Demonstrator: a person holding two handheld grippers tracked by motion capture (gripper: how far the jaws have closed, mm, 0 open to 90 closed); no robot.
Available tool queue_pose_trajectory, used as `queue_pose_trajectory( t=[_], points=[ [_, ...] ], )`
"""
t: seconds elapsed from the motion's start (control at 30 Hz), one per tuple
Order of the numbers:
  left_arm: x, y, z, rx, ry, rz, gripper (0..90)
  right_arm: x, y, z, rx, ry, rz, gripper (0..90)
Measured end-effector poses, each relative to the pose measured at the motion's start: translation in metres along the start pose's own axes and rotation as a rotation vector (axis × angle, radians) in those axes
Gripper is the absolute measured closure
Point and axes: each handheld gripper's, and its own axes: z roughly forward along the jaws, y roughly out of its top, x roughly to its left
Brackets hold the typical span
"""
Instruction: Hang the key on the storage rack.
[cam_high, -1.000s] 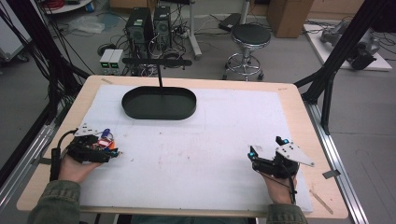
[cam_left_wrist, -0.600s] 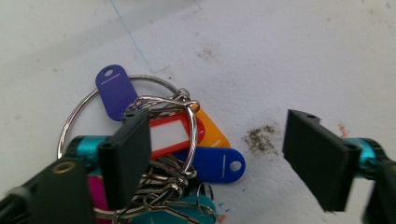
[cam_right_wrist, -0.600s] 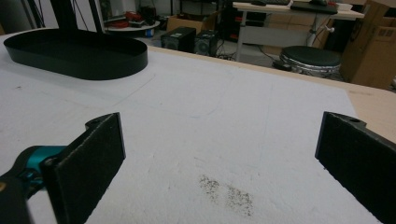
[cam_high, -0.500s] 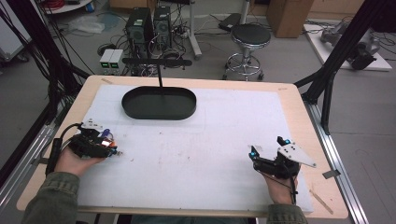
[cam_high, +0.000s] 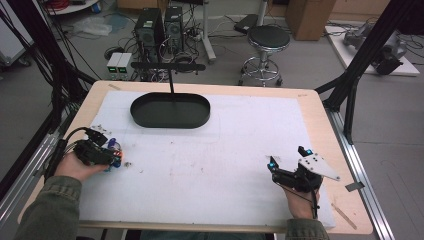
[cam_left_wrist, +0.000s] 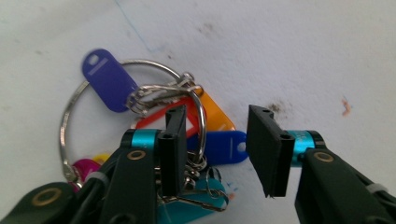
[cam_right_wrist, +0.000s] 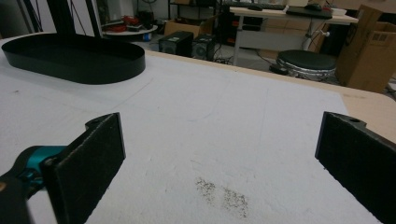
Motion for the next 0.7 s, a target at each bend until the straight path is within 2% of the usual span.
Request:
queue_pose_trajectory(
  t=[0.1,0.3,0.4,0.5,0.53,0.57,0.63,0.7],
  points=[
    [0.0000,0.0020,0.0048,0.030,-0.014,0.005,63.6,-0.0002,0.0001,-0.0004,0.000,-0.002,0.008,0.4],
    [0.0055,0.0023,0.0055,0.023,-0.014,-0.025,74.2,-0.0002,0.0000,-0.0001,0.004,0.002,0.006,0.4],
    [0.0055,0.0029,0.0068,0.021,-0.005,-0.035,76.0,0.0001,0.0000,0.0001,0.004,0.001,0.008,0.4],
    [0.0028,0.0039,0.0084,0.013,0.020,-0.044,77.3,-0.0004,-0.0001,0.0008,0.000,0.001,0.002,0.4],
    [0.0023,0.0040,0.0087,0.011,0.033,-0.046,81.6,-0.0001,0.0000,0.0007,-0.001,0.003,0.004,0.4],
    [0.0033,0.0040,0.0087,0.011,0.034,-0.052,84.7,0.0000,0.0000,0.0008,-0.001,0.003,0.003,0.4],
    [0.0064,0.0037,0.0085,0.009,0.021,-0.070,85.1,0.0000,0.0000,0.0007,-0.001,0.002,0.003,0.4],
    [0.0078,0.0032,0.0083,0.004,0.013,-0.061,85.7,0.0001,0.0001,0.0006,0.000,0.003,0.002,0.5]
  ],
)
